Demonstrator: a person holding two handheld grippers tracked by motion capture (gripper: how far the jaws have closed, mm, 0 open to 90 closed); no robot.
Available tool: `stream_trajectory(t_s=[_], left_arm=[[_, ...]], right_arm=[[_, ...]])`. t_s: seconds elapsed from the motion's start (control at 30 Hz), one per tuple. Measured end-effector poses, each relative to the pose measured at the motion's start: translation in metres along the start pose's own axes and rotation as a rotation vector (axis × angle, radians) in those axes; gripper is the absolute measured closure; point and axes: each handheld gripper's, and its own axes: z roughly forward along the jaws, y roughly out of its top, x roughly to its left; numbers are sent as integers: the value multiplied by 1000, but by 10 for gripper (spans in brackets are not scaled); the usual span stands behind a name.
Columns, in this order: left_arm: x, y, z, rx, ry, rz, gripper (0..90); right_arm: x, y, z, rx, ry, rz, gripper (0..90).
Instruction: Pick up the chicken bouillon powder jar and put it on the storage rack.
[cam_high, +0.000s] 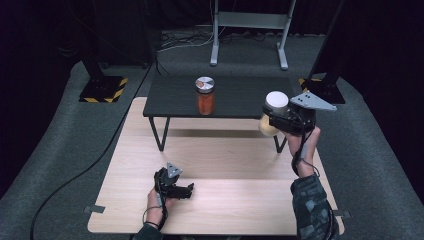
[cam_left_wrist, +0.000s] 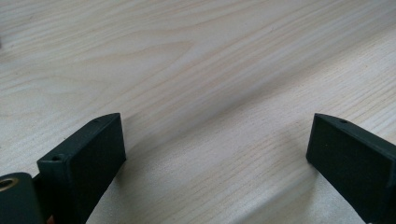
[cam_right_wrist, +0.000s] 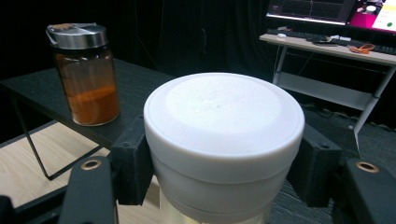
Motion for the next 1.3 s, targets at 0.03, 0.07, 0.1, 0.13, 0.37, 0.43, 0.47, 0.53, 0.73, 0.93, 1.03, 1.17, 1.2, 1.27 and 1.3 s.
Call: stream_trajectory(t_s=[0.03, 0.07, 0.1, 0.13, 0.37, 0.43, 0.47, 0.53, 0.73, 0.93, 1.03, 1.17, 1.2, 1.27, 1.3], left_arm=[[0, 0, 0, 0, 0, 0, 40], [0, 0, 0, 0, 0, 0, 40], [0, 0, 0, 0, 0, 0, 40], [0, 0, 0, 0, 0, -1, 40], [0, 0, 0, 0, 0, 0, 40], [0, 0, 0, 0, 0, -1, 40], [0, 0, 0, 0, 0, -1, 40], [0, 0, 0, 0, 0, -1, 40], [0, 0, 0, 0, 0, 0, 40], [0, 0, 0, 0, 0, 0, 40], [0, 0, 0, 0, 0, -1, 40], [0, 0, 0, 0, 0, 0, 41], [0, 0, 0, 0, 0, -1, 41], [0, 0, 0, 0, 0, -1, 41], [0, 0, 0, -1, -1, 0, 41]], right_arm=[[0, 1, 0, -1, 3, -1, 329], [0, 1, 0, -1, 3, -1, 329], [1, 2, 1, -1, 5, -2, 329], [1, 3, 1, -1, 5, -8, 329], [0, 10, 3, -7, 13, -9, 329], [0, 11, 3, -8, 14, -11, 329], [0, 12, 4, -10, 15, -12, 329], [0, 13, 4, -11, 17, -11, 329], [0, 17, 5, -13, 24, -14, 329], [-2, 21, 6, -13, 33, -11, 329], [-2, 23, 6, -18, 33, -11, 329], [-1, 28, 7, -24, 39, -21, 329], [0, 30, 7, -23, 39, -21, 329], [1, 32, 7, -24, 39, -28, 329], [1, 33, 8, -24, 41, -27, 329]])
